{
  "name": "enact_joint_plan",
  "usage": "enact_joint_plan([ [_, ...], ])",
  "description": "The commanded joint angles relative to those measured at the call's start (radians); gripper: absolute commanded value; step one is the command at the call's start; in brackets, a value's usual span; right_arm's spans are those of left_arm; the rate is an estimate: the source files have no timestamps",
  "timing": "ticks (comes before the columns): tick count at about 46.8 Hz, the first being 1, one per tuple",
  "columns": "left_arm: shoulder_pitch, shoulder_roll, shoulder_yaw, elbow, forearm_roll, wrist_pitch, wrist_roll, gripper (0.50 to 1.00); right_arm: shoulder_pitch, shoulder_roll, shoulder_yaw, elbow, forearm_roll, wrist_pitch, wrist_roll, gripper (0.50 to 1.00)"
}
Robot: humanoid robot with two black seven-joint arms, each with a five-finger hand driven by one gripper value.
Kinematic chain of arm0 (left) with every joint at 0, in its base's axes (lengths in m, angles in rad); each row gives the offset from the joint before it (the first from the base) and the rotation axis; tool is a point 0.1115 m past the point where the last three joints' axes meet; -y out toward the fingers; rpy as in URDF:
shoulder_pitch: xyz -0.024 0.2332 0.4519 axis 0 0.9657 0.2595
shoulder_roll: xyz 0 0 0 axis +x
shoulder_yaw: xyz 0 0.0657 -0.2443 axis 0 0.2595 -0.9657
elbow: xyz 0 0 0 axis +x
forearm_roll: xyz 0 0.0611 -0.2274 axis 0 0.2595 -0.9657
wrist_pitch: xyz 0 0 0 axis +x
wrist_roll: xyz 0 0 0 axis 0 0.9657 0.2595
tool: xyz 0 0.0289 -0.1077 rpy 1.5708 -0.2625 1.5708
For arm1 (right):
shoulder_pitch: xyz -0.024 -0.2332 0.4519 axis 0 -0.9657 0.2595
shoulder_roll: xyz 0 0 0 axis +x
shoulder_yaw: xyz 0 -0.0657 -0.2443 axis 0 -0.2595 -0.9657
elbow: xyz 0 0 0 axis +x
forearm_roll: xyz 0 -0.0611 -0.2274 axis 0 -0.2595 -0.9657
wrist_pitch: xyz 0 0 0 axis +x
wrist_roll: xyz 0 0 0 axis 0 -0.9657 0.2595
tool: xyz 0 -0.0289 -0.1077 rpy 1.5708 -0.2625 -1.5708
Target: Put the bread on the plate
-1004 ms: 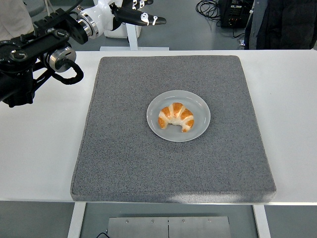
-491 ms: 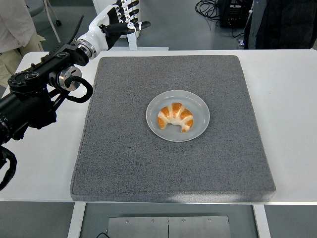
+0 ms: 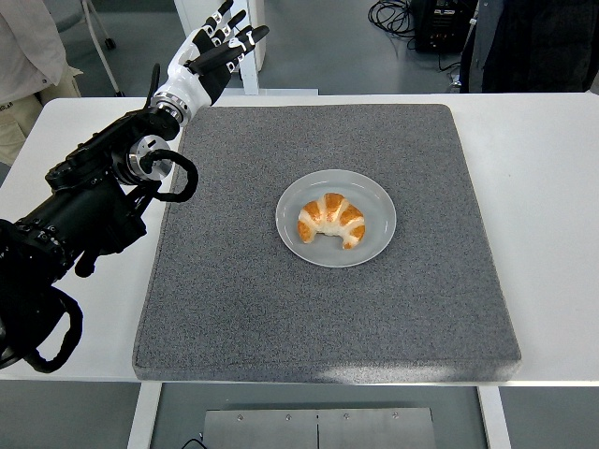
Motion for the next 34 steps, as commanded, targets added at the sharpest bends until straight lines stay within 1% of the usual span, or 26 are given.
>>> enact_joint_plan([
  [1, 0.013, -0.008, -0.026, 0.012, -0.025, -0.001, 0.0, 0.992, 0.0, 0.0, 0.0, 0.0, 0.0, 0.0, 0.0, 1.0],
  [7, 0.037, -0.008, -0.064, 0.012, -0.025, 0.001, 0.003, 0.992, 0.0, 0.0, 0.0, 0.0, 0.0, 0.0, 0.0, 1.0],
  [14, 0.05, -0.008, -0.072, 0.015, -0.027, 0.013, 0.003, 0.992, 0.0, 0.0, 0.0, 0.0, 0.0, 0.0, 0.0, 1.0],
  [34, 0.069, -0.008, -0.073, 0.026, -0.027, 0.009, 0.003, 0.992, 0.0, 0.0, -0.01, 0.012, -0.002, 0.002, 0.0, 1.0],
])
